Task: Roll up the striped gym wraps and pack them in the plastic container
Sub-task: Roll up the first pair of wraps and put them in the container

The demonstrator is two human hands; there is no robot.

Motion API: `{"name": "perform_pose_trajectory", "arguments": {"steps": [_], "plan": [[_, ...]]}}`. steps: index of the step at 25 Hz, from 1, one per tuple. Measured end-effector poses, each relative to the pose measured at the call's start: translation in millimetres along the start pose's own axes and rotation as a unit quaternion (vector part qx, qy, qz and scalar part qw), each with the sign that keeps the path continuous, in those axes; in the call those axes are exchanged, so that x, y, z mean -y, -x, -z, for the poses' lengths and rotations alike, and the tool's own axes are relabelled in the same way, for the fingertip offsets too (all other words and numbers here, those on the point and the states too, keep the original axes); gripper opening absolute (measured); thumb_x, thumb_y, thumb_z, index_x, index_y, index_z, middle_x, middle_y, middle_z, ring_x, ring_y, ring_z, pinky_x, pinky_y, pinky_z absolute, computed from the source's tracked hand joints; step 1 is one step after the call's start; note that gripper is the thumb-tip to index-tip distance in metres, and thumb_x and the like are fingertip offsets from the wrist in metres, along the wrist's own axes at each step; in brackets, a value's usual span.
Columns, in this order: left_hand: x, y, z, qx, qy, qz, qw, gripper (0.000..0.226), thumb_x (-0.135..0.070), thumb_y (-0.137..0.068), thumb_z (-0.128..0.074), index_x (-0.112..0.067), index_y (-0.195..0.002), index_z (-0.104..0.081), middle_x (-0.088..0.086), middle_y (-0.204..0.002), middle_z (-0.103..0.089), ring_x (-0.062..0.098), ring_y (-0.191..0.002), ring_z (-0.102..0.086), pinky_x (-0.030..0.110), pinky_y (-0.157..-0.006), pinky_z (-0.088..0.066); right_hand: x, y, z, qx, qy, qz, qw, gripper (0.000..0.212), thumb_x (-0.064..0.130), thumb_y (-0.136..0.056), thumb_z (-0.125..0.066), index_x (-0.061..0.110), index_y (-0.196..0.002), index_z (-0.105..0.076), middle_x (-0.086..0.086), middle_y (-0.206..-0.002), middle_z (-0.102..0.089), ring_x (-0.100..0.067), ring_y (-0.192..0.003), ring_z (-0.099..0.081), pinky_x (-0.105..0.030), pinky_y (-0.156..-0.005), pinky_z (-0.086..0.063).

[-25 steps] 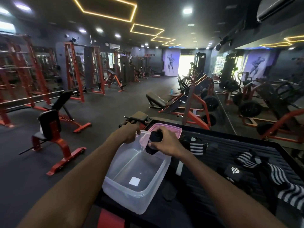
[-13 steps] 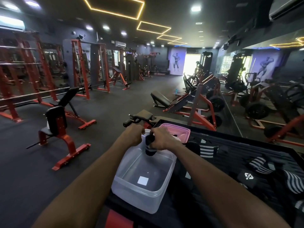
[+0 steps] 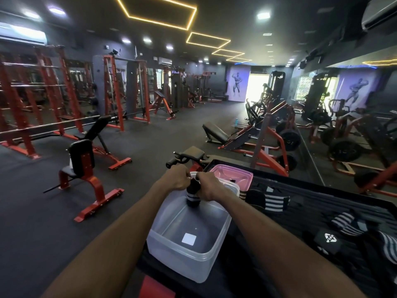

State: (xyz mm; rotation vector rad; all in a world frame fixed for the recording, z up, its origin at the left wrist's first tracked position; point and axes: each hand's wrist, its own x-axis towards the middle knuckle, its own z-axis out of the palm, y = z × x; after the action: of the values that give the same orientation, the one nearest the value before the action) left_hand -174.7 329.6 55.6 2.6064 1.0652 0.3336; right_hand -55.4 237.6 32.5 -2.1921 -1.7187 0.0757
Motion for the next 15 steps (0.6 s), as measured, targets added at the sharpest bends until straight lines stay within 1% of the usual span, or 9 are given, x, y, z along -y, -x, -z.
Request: {"name": "perform_pose_trajectory", "arguments": {"steps": [3,5,7,8,10,11,12,14,15], "plan": [[-5.3,1.2,-3.6,-0.004,-0.004,0.006,1.000,0.023,-0.016,-0.087,-0.054,0.000,-0.081,-0.069,0.018,-0.085,-0.070,0.026,-0.069,-0.055,0.032,-0.060,-0.041,-4.6,-0.2,3.6,0.004,0.000,-0.019,1.000,0.036,0.026,-0.085,-0.070,0.002,-0.111,-0.065,-0.023,-0.114,-0.068,-0.040,-0.107,-0.063,-0.042,-0.084,-0.052],[-5.1,1.1,-6.0,-0.011,-0.020,0.008,1.000,0.021,-0.014,-0.085,-0.054,0.001,-0.076,-0.067,0.017,-0.081,-0.068,0.027,-0.067,-0.054,0.030,-0.057,-0.039,-4.9,1.1,5.1,-0.003,0.003,-0.017,1.000,0.031,0.024,-0.086,-0.069,0.002,-0.108,-0.067,-0.022,-0.113,-0.069,-0.039,-0.107,-0.063,-0.042,-0.085,-0.052],[-7.1,0.8,-5.1,-0.046,-0.051,0.002,0.998,0.018,-0.015,-0.081,-0.056,-0.003,-0.076,-0.068,0.015,-0.083,-0.069,0.030,-0.071,-0.059,0.031,-0.060,-0.042,-4.8,5.1,12.3,-0.022,0.002,-0.012,1.000,0.026,0.022,-0.087,-0.069,0.002,-0.104,-0.069,-0.022,-0.110,-0.070,-0.038,-0.104,-0.064,-0.042,-0.084,-0.053],[-9.8,0.0,-4.2,-0.076,-0.065,-0.011,0.995,0.016,-0.015,-0.080,-0.056,-0.005,-0.077,-0.068,0.015,-0.085,-0.070,0.033,-0.076,-0.061,0.033,-0.063,-0.045,-5.2,7.8,18.2,-0.038,-0.001,-0.009,0.999,0.023,0.021,-0.087,-0.068,0.003,-0.101,-0.071,-0.021,-0.107,-0.071,-0.038,-0.102,-0.065,-0.042,-0.083,-0.054],[-22.3,-1.8,-0.2,-0.144,-0.074,-0.045,0.986,0.010,-0.013,-0.079,-0.054,-0.009,-0.074,-0.061,0.016,-0.088,-0.069,0.039,-0.083,-0.062,0.040,-0.071,-0.050,-10.8,15.6,33.6,-0.079,-0.015,-0.008,0.997,0.019,0.022,-0.087,-0.064,0.007,-0.093,-0.073,-0.018,-0.100,-0.073,-0.037,-0.096,-0.066,-0.043,-0.080,-0.055],[-33.0,-2.6,1.6,-0.168,-0.064,-0.059,0.982,0.011,-0.014,-0.079,-0.052,-0.011,-0.074,-0.060,0.016,-0.089,-0.068,0.041,-0.083,-0.061,0.043,-0.073,-0.052,-14.5,23.9,43.3,-0.098,-0.026,-0.013,0.995,0.020,0.024,-0.085,-0.060,0.011,-0.091,-0.074,-0.016,-0.098,-0.074,-0.037,-0.095,-0.067,-0.043,-0.079,-0.056],[-45.7,-3.6,2.3,-0.187,-0.051,-0.076,0.978,0.014,-0.017,-0.080,-0.051,-0.012,-0.076,-0.064,0.016,-0.089,-0.068,0.041,-0.083,-0.061,0.044,-0.074,-0.053,-18.7,33.1,53.1,-0.120,-0.033,-0.017,0.992,0.022,0.025,-0.082,-0.055,0.014,-0.090,-0.073,-0.015,-0.097,-0.074,-0.038,-0.094,-0.068,-0.043,-0.078,-0.056],[-78.0,-4.0,-0.8,-0.194,-0.038,-0.120,0.973,0.020,-0.024,-0.080,-0.051,-0.015,-0.080,-0.069,0.012,-0.090,-0.072,0.040,-0.085,-0.064,0.042,-0.074,-0.054,-29.8,55.6,72.0,-0.151,-0.028,-0.035,0.988,0.024,0.022,-0.082,-0.053,0.014,-0.091,-0.073,-0.017,-0.098,-0.074,-0.040,-0.095,-0.067,-0.042,-0.078,-0.056],[-97.6,-1.6,-3.9,-0.185,-0.040,-0.143,0.971,0.021,-0.025,-0.080,-0.051,-0.016,-0.083,-0.070,0.011,-0.092,-0.073,0.040,-0.088,-0.065,0.040,-0.074,-0.053,-36.7,69.2,82.7,-0.150,-0.021,-0.053,0.987,0.021,0.020,-0.084,-0.054,0.013,-0.092,-0.073,-0.019,-0.100,-0.074,-0.041,-0.097,-0.066,-0.041,-0.079,-0.055]]}}
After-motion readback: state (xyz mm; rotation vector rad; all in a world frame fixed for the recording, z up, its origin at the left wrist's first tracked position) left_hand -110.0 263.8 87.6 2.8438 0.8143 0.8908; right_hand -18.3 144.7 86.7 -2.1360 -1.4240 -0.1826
